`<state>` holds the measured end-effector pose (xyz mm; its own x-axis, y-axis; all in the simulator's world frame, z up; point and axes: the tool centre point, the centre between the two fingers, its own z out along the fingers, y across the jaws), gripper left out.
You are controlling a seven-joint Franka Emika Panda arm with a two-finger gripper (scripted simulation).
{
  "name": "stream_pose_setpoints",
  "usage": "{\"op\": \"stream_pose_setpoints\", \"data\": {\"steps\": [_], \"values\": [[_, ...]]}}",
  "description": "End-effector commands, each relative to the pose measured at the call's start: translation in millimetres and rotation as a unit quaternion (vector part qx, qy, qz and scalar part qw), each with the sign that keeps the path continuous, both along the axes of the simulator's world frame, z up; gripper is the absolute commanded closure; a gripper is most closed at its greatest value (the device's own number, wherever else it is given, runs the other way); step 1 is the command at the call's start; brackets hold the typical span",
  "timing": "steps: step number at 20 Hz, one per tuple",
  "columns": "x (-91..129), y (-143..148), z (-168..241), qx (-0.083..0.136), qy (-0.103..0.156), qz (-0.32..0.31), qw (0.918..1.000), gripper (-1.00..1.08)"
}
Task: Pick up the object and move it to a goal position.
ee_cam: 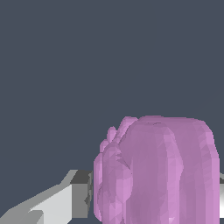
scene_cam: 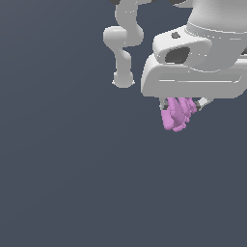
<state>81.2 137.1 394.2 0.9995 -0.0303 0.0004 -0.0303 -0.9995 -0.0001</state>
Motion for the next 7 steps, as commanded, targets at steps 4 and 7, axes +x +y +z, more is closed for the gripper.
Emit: {"op": "stream_pose_setpoints", "data": {"steps": [4, 7], "values": [[1.9, 1.5, 7.4, 0.000, 0.000, 0.000, 1.0000, 1.08], [2.2, 1.7, 8.1, 0.000, 0.000, 0.000, 1.0000, 1.08]]}}
